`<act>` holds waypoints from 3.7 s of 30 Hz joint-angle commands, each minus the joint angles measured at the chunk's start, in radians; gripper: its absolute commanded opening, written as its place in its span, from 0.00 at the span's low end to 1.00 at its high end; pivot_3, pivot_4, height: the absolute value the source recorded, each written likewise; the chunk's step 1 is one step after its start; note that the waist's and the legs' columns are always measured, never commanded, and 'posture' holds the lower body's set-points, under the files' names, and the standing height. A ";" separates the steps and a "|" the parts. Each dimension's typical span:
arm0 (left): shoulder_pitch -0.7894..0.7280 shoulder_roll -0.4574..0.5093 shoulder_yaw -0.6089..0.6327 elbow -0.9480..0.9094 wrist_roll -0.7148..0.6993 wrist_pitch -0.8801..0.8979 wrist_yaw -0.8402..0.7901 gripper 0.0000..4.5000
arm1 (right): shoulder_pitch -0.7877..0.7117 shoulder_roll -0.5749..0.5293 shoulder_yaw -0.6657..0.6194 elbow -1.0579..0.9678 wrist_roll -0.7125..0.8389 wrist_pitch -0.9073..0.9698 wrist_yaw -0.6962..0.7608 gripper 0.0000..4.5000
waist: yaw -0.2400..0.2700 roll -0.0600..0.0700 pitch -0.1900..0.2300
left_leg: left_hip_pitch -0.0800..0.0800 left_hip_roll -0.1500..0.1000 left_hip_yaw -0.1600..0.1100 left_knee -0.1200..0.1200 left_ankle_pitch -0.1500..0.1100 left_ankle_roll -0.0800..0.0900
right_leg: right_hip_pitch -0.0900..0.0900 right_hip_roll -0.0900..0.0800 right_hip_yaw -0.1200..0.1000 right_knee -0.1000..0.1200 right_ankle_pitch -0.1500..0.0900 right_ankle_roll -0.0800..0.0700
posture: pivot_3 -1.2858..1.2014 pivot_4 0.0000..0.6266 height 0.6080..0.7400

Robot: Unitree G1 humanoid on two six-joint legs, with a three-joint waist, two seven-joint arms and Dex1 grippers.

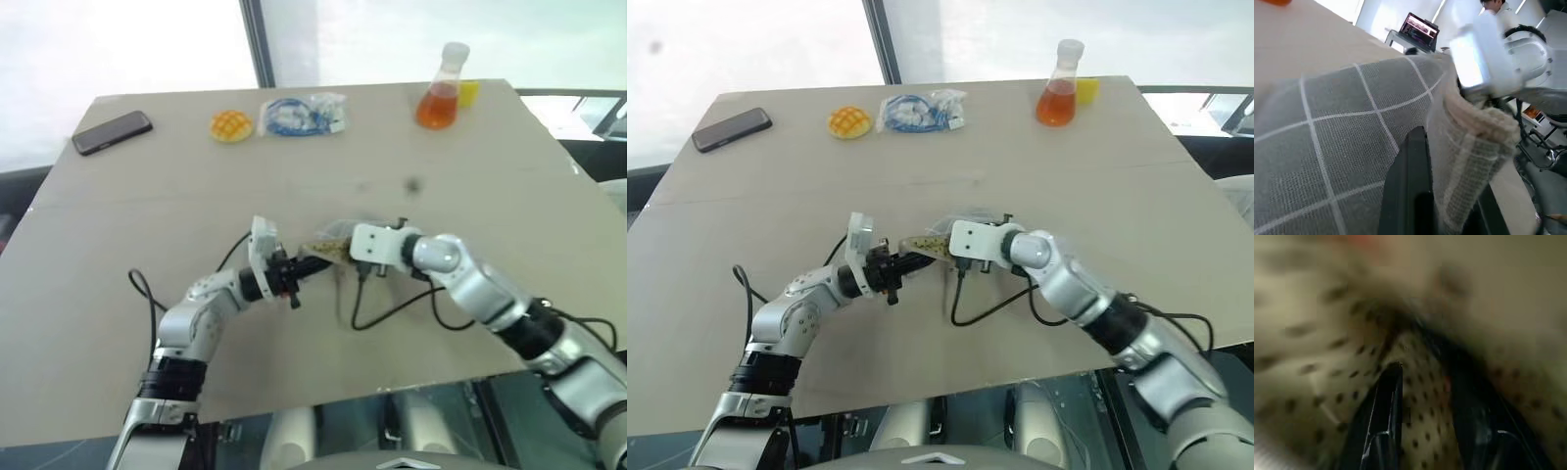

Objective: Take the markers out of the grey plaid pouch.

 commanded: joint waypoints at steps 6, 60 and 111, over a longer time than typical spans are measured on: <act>0.007 -0.018 0.008 -0.054 0.003 -0.020 -0.015 0.00 | 0.028 -0.001 -0.078 0.130 -0.063 -0.176 -0.031 0.01 | -0.009 0.000 0.000 | 0.001 0.000 0.000 0.000 0.000 0.000 | 0.001 0.000 0.000 0.000 0.000 0.000 | 0.52 0.24 1.00; -0.092 -0.058 0.173 0.129 -0.390 0.630 0.041 0.00 | -0.078 -0.428 -0.063 -0.682 0.123 0.566 0.619 0.58 | -0.014 -0.002 0.002 | 0.001 -0.001 -0.002 0.000 0.000 0.000 | 0.000 0.000 0.000 0.000 -0.003 -0.003 | 0.52 0.24 1.00; -0.056 -0.086 -0.099 0.161 0.421 -0.607 0.040 0.00 | -0.069 -0.272 -0.152 -0.724 0.277 0.878 0.390 0.08 | 0.009 -0.002 0.001 | 0.000 -0.001 -0.001 -0.001 0.000 0.000 | -0.001 -0.003 -0.001 -0.001 -0.001 -0.007 | 0.52 0.24 1.00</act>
